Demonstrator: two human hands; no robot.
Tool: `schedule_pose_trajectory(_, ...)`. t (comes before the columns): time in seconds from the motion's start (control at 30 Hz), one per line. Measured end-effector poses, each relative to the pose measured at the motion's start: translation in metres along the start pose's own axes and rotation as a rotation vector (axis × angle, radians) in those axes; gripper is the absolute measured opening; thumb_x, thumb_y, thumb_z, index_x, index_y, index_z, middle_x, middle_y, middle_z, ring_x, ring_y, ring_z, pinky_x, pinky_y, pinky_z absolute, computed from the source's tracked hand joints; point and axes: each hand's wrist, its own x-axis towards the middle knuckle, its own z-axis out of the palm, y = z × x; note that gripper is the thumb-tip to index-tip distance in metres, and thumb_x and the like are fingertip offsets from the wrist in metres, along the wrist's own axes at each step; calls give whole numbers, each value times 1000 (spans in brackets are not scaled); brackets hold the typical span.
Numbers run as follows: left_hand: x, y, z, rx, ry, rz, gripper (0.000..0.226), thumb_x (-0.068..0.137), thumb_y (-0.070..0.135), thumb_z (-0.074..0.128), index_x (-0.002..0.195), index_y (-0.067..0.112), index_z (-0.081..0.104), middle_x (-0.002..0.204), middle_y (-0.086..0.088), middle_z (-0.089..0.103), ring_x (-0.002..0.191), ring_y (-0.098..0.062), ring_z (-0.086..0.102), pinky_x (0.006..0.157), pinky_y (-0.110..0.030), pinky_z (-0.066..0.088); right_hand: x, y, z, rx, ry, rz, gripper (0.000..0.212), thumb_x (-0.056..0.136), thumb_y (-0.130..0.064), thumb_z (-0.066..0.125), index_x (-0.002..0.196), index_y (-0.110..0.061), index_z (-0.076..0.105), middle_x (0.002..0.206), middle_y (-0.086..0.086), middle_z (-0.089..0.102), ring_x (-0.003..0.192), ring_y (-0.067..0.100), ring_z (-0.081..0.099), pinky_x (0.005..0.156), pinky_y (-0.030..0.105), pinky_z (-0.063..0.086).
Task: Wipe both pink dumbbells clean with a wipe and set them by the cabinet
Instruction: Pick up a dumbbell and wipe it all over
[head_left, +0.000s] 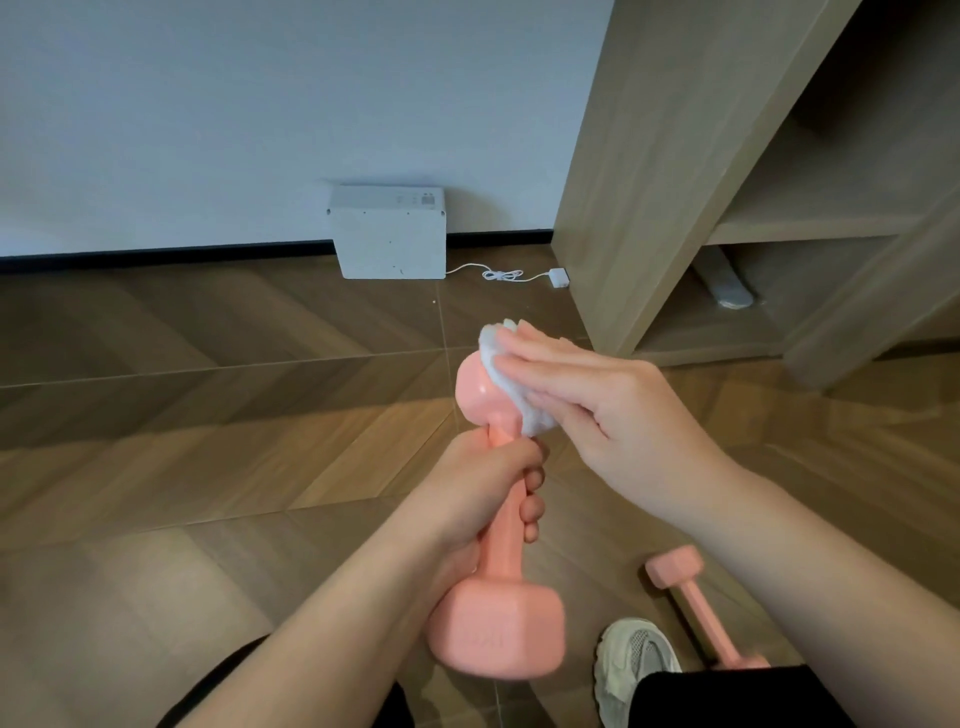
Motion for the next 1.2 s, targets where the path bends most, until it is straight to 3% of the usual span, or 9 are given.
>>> schedule_pose_trajectory(0.27,-7,-1,-3,-181,-84,-156,18,92,0,46,79,13,46,53,-2,45,37,-12,39,37,-18,37,6,8,6,-196,-93,-242,37,90,7,52,123,-6,64,136,6,56,134,23,45,111,50,35)
schedule_pose_trajectory(0.43,-10,11,-13,-307,-156,-161,14,92,5,46,83,16,45,54,-1,42,37,-10,36,37,-18,35,2,17,2,-116,53,-147,37,92,-3,60,129,-10,60,138,1,55,131,12,48,115,40,33)
schedule_pose_trajectory(0.63,-6,18,-19,-358,-194,-109,11,87,5,46,88,16,43,54,0,38,37,-10,33,37,-20,33,4,17,-5,-120,312,-41,15,81,1,73,94,-6,75,89,-3,73,84,7,67,77,26,53)
schedule_pose_trajectory(0.73,-5,17,-19,-316,-176,-32,11,81,6,50,84,15,43,54,0,38,38,-11,34,38,-21,34,10,8,-15,50,444,76,17,83,-1,67,86,-17,70,76,-14,66,73,0,60,68,14,46)
schedule_pose_trajectory(0.8,-5,16,-19,-288,-175,30,12,84,6,49,76,14,43,55,1,38,39,-11,35,38,-22,34,16,1,-19,354,504,183,21,83,-2,63,85,-23,65,73,-14,67,65,-1,59,61,13,46)
schedule_pose_trajectory(0.87,-5,15,-18,-274,-189,67,14,78,6,55,74,14,44,55,0,38,39,-12,35,39,-23,34,23,-3,-19,744,449,346,16,82,-7,62,84,-22,66,71,-6,66,59,8,57,54,20,46)
schedule_pose_trajectory(0.93,-7,13,-16,-263,-212,79,12,73,8,56,71,14,46,55,0,39,38,-12,35,39,-23,34,28,0,-16,877,348,497,11,82,-9,62,85,-18,67,70,2,64,55,13,51,51,24,42)
schedule_pose_trajectory(1.07,-13,7,-12,-285,-235,55,10,74,7,56,72,14,49,56,-1,39,39,-12,35,39,-23,36,31,5,-6,540,351,545,12,86,-3,60,91,-14,63,77,-1,66,60,6,55,58,23,48)
schedule_pose_trajectory(1.2,-13,6,-12,-281,-174,61,9,76,7,53,77,14,47,56,0,41,39,-12,35,39,-23,35,25,-6,3,390,396,332,12,83,-10,63,85,-18,72,83,-6,66,69,10,62,63,29,52)
